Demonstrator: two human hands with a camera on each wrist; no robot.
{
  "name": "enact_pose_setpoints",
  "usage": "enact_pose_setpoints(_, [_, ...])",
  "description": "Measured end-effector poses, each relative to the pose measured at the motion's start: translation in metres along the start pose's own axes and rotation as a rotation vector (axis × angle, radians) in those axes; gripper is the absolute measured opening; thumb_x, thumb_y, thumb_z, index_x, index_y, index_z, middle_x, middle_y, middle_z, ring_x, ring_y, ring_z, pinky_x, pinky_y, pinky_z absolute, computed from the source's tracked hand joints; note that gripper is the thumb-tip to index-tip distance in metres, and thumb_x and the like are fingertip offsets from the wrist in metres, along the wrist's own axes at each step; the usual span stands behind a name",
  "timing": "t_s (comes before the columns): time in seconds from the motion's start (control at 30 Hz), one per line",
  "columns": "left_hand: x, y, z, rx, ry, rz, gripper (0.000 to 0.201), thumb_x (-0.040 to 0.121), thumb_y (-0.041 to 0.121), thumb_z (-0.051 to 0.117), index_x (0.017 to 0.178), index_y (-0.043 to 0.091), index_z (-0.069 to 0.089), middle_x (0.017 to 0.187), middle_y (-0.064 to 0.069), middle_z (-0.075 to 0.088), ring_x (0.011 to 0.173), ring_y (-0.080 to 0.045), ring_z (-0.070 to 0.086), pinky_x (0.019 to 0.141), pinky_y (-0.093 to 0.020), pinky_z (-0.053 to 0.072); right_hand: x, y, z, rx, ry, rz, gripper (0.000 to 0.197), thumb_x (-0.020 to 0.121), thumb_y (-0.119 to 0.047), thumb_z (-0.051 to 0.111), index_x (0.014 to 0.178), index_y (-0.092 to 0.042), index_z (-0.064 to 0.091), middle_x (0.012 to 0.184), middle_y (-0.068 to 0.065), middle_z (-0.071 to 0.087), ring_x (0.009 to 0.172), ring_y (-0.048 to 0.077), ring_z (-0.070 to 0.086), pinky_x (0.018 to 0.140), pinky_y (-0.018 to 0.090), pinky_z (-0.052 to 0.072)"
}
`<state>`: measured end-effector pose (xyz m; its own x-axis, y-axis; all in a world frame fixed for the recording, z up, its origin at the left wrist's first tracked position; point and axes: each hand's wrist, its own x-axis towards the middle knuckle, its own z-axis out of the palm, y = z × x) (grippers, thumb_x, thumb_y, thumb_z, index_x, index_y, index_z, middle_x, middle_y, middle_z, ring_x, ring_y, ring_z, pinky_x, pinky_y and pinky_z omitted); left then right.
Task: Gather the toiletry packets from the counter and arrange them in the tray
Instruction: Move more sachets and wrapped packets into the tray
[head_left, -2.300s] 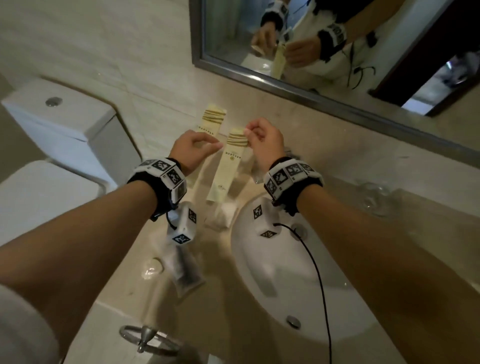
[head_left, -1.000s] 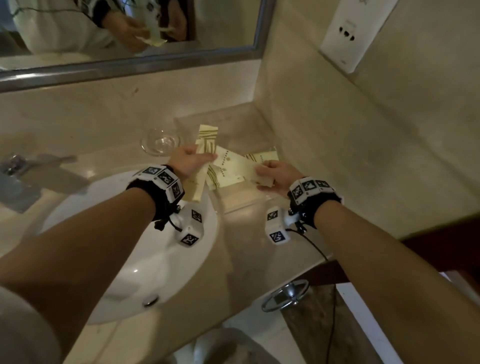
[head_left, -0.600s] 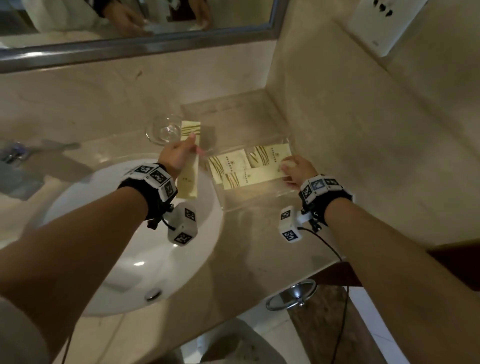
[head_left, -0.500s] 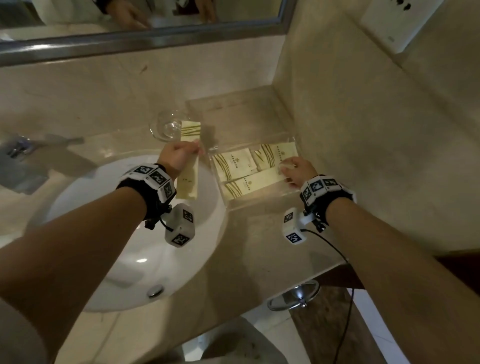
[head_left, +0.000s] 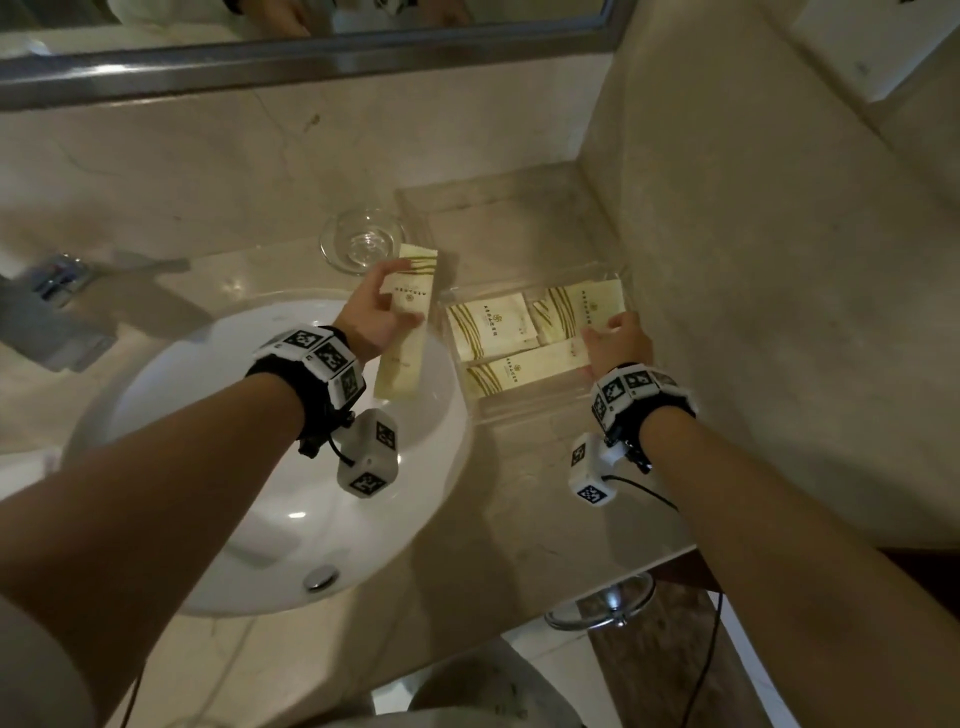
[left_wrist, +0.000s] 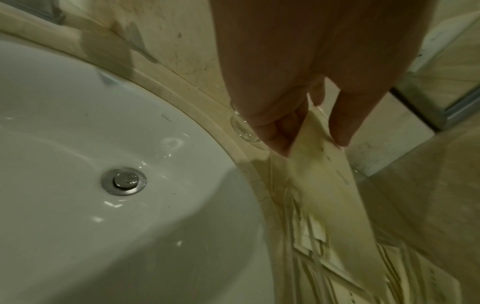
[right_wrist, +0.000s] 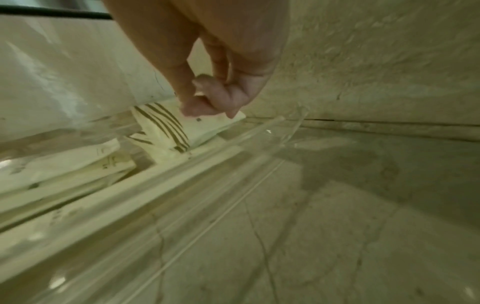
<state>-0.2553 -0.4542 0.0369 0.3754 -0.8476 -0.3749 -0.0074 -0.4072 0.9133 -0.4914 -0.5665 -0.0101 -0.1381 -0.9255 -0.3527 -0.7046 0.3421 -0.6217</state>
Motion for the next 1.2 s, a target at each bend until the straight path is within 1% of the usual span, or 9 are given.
enact_pose_setpoints(0.17, [0.000,0.017,0.009,-0.084,-0.015,0.024,0.078,0.085,-0.009,0.052,0.146,0.024,0.017,0.109,-0.006,0.058,0.094,-0.018,0.059,0.077,-0.034,0.051,-0.003,-0.007,-0.005,-0.057,0.029,-0.071,0.027,0.091,-0.035,0.052,0.088,-0.009,0.054,0.104,0.017,0.067,0.089,0.035,0.066,0.082,0.042,0.055])
enact_pose_setpoints(0.3, [0.000,0.031,0.024,-0.096,-0.057,0.027,0.047,0.087,-0.004,0.054,0.132,0.006,0.045,0.112,-0.011,0.061,0.104,-0.029,0.062,0.081,-0.039,0.055,-0.028,-0.026,-0.005,0.080,-0.283,-0.225,0.035,0.092,-0.043,0.048,0.077,-0.012,0.056,0.075,0.004,0.062,0.055,0.016,0.057,0.050,0.019,0.046])
enact_pose_setpoints(0.43, [0.000,0.042,0.043,-0.136,-0.053,0.073,0.030,0.088,0.001,0.055,0.119,0.000,0.055,0.101,-0.005,0.063,0.091,-0.021,0.062,0.076,-0.028,0.053,-0.055,-0.045,0.000,0.174,-0.688,-0.302,0.028,0.092,-0.041,0.050,0.082,-0.019,0.062,0.086,0.003,0.065,0.074,0.014,0.061,0.068,0.025,0.050])
enact_pose_setpoints(0.57, [0.002,0.044,0.053,-0.206,-0.059,0.079,0.019,0.088,0.003,0.055,0.105,0.010,0.057,0.087,0.002,0.063,0.082,-0.015,0.062,0.072,-0.026,0.054,-0.064,-0.045,0.007,0.366,-0.845,-0.236,0.006,0.089,-0.011,0.060,0.085,-0.013,0.064,0.083,0.004,0.066,0.076,0.014,0.064,0.069,0.022,0.055])
enact_pose_setpoints(0.77, [0.009,0.038,0.042,-0.285,0.031,0.034,0.016,0.085,0.003,0.060,0.079,0.017,0.056,0.082,0.002,0.062,0.074,-0.011,0.062,0.059,-0.016,0.054,-0.046,-0.023,-0.016,0.255,-0.774,-0.163,0.017,0.089,-0.018,0.060,0.104,-0.010,0.062,0.082,-0.002,0.065,0.078,0.010,0.062,0.076,0.025,0.051])
enact_pose_setpoints(0.83, [0.011,0.031,0.036,-0.240,0.016,0.023,0.015,0.083,0.003,0.062,0.078,0.016,0.057,0.082,-0.001,0.063,0.073,-0.012,0.062,0.058,-0.015,0.053,-0.035,-0.011,-0.025,0.294,-0.694,-0.100,0.016,0.088,-0.021,0.061,0.101,-0.011,0.061,0.083,-0.001,0.064,0.069,0.006,0.061,0.065,0.019,0.051])
enact_pose_setpoints(0.93, [0.013,0.019,0.032,0.038,-0.048,-0.012,0.012,0.080,0.005,0.065,0.074,0.012,0.059,0.078,-0.002,0.062,0.069,-0.013,0.058,0.061,-0.017,0.049,-0.021,0.003,-0.033,0.380,-0.566,-0.015,0.005,0.088,-0.018,0.062,0.087,-0.015,0.059,0.079,0.003,0.062,0.046,0.000,0.054,0.046,0.015,0.044])
enact_pose_setpoints(1.03, [0.011,0.006,0.032,0.424,-0.170,-0.025,0.005,0.078,0.007,0.068,0.081,0.004,0.067,0.075,-0.008,0.061,0.061,-0.014,0.050,0.050,-0.013,0.045,-0.015,0.007,-0.035,0.291,-0.457,0.045,0.010,0.089,-0.011,0.060,0.087,-0.015,0.052,0.075,0.006,0.060,0.052,0.008,0.052,0.041,0.015,0.045])
enact_pose_setpoints(1.2, [0.011,-0.006,0.034,0.736,-0.202,-0.036,0.025,0.081,0.014,0.068,0.102,0.002,0.070,0.106,-0.015,0.069,0.102,-0.027,0.061,0.082,-0.024,0.038,-0.005,0.009,-0.020,0.031,-0.428,0.072,0.004,0.090,-0.008,0.056,0.086,-0.008,0.055,0.065,0.005,0.056,0.041,0.007,0.057,0.040,0.016,0.045])
